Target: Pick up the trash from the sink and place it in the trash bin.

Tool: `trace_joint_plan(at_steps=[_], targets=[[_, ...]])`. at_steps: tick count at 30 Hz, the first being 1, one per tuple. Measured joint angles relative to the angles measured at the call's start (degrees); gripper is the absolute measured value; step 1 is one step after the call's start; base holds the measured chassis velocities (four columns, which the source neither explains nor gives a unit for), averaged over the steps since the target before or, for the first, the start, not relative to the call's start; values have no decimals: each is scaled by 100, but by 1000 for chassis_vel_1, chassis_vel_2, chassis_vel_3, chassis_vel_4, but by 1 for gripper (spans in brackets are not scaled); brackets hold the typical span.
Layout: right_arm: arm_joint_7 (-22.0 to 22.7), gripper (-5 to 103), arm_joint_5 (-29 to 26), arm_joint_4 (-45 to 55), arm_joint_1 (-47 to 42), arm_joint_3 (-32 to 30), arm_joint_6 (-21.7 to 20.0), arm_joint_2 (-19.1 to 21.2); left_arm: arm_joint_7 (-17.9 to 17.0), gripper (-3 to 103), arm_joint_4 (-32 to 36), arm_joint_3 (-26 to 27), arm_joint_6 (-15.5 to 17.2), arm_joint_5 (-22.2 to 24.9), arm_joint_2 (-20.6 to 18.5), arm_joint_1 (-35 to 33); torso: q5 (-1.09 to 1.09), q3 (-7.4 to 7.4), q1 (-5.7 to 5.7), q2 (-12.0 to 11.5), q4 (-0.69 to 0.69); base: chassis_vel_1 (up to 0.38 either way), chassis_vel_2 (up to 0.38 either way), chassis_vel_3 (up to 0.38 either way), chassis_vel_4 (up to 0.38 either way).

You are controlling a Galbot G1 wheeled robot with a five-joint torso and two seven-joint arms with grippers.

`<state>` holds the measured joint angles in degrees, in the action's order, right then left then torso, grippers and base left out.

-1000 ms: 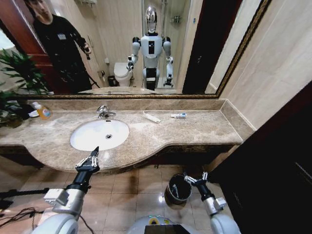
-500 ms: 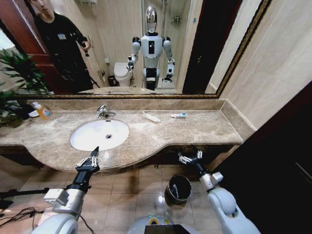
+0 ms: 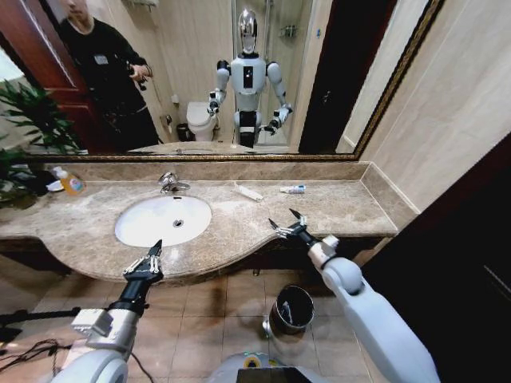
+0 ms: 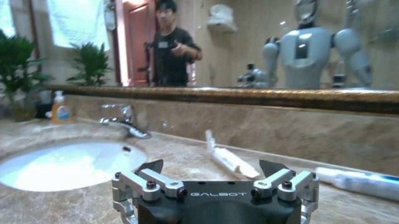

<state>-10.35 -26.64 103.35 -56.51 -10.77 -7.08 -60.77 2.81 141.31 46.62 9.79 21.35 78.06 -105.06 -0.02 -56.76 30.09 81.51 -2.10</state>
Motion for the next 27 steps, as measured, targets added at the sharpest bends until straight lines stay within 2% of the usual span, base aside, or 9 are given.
trace_joint_plan(at_steps=[7, 9, 13, 19, 22, 27], targets=[[24, 100, -50, -740, 947, 723, -112, -138, -3, 0, 0, 0, 0, 0, 0, -1, 1, 0, 0, 0, -1, 0, 0, 0, 0], [23, 100, 0, -1261, 1614, 1141, -197, -291, -2, 0, 0, 0, 0, 0, 0, 0, 0, 0, 0, 0, -1, 0, 0, 0, 0], [9, 100, 163, -1955, 2212, 1522, -170, -473, 0, 0, 0, 0, 0, 0, 0, -1, 1, 0, 0, 0, -1, 0, 0, 0, 0], [16, 100, 404, -2872, 2766, 1780, -83, -826, 1, 0, 0, 0, 0, 0, 0, 0, 1, 0, 0, 0, -1, 0, 0, 0, 0], [96, 100, 391, -3442, 3155, 1772, -81, -1240, -2, 0, 0, 0, 0, 0, 0, 0, 1, 0, 0, 0, -1, 0, 0, 0, 0], [83, 100, 343, -3900, 3514, 1831, -94, -1380, -2, 0, 0, 0, 0, 0, 0, -1, 0, 0, 0, 0, -1, 0, 0, 0, 0]])
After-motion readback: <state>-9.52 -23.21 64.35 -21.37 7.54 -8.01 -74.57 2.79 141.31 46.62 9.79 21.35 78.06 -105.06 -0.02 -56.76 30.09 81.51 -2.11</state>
